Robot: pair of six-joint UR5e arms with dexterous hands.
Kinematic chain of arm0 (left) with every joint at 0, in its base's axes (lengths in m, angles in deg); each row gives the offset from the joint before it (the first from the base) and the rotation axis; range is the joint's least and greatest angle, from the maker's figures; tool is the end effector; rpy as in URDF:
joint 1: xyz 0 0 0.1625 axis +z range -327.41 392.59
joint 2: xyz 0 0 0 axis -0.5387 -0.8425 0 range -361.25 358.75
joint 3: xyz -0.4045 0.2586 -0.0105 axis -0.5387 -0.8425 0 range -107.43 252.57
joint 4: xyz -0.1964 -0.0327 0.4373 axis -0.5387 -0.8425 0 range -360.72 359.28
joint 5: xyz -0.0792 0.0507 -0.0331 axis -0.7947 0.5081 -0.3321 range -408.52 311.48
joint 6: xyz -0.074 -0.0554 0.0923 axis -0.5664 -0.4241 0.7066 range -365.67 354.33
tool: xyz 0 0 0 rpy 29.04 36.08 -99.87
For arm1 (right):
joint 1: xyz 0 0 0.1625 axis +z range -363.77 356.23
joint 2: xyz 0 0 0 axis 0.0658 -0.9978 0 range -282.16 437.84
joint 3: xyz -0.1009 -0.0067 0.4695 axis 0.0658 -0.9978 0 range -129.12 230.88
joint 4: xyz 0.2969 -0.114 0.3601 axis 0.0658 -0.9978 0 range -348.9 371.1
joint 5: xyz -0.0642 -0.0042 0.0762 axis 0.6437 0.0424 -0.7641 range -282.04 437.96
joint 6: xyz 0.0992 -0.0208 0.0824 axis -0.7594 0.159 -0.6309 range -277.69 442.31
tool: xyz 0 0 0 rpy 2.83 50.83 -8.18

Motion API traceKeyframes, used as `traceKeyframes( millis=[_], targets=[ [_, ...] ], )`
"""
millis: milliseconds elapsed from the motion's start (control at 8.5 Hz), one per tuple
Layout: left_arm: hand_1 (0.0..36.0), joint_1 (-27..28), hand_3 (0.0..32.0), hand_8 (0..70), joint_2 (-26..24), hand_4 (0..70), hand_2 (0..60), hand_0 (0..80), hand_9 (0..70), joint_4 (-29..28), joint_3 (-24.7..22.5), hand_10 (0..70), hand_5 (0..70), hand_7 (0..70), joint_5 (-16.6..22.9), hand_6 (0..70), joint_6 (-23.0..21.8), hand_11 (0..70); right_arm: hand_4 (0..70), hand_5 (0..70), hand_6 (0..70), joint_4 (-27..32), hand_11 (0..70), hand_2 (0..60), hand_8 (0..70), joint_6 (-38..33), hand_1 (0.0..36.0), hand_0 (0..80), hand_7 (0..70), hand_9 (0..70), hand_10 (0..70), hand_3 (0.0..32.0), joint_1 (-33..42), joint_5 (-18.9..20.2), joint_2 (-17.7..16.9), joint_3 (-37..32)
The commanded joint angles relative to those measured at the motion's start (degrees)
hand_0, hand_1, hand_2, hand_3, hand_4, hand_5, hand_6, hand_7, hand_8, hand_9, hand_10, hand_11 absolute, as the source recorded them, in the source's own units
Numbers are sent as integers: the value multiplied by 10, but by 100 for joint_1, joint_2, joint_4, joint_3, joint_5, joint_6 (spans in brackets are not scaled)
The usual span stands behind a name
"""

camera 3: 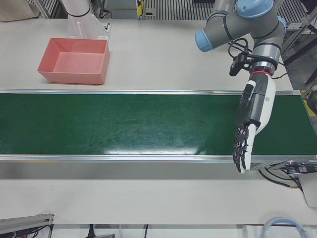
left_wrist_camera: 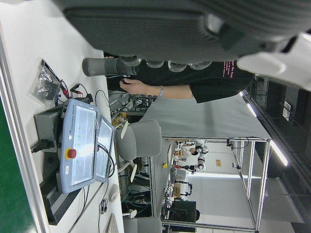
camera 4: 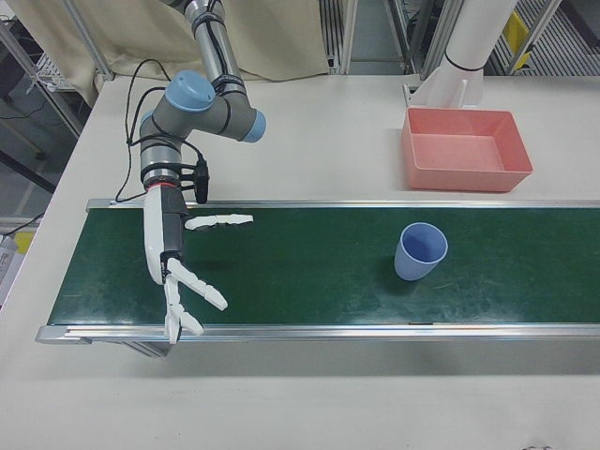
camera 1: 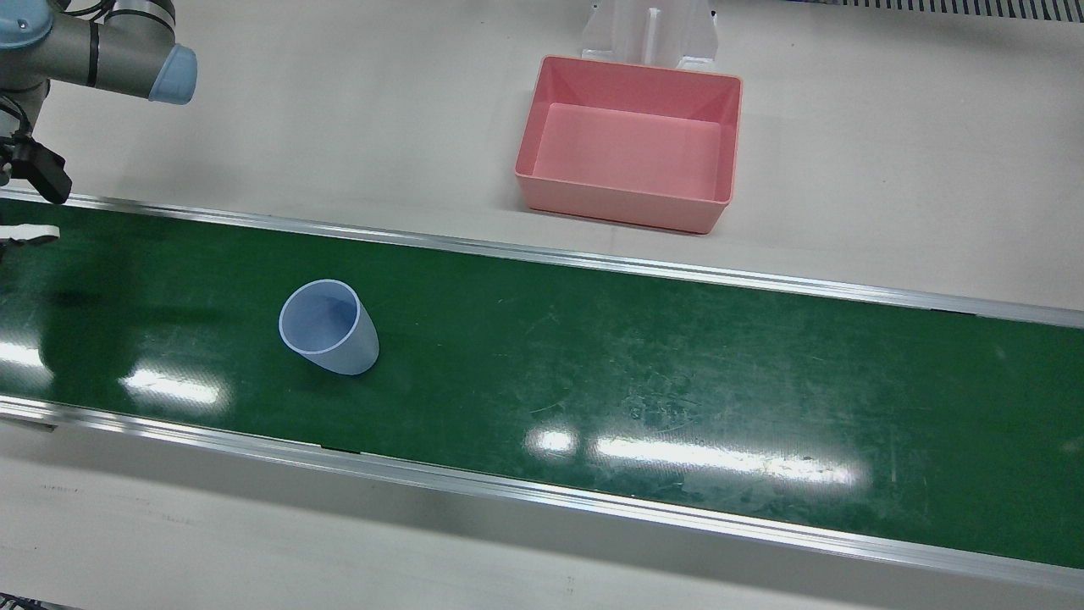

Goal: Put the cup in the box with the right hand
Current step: 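Reach the right hand to the light blue cup on the conveyor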

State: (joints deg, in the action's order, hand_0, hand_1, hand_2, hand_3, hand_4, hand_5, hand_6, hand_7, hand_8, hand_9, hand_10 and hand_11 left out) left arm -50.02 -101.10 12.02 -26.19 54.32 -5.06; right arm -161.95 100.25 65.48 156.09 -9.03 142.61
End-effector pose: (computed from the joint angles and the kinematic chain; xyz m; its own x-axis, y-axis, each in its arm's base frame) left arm -0.0191 -0.6645 0.5745 -0.9386 -0.3434 -0.0334 -0.0030 0.1051 -0.9945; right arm -0.0740 -0.6474 0.6744 -0.9609 0.0919 0.2614 -0.2348 0.2307 -0.9443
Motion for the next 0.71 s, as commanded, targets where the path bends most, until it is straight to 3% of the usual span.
traceKeyframes(
  millis=[0,235,588],
  targets=[
    [0,0,0,0,0,0,0,0,0,0,-2,0,0,0,0,0,0,0,136,41,52,-9,0,0,0,0,128,511,220,42,0,0,-60,9,-14,30],
    [0,0,0,0,0,0,0,0,0,0,-2,0,0,0,0,0,0,0,115,42,54,0,0,67,0,0,151,504,225,44,0,0,-87,27,-23,21],
    [0,0,0,0,0,0,0,0,0,0,-2,0,0,0,0,0,0,0,104,43,54,0,0,103,0,0,164,504,228,49,0,0,-192,27,-23,30]
  ],
)
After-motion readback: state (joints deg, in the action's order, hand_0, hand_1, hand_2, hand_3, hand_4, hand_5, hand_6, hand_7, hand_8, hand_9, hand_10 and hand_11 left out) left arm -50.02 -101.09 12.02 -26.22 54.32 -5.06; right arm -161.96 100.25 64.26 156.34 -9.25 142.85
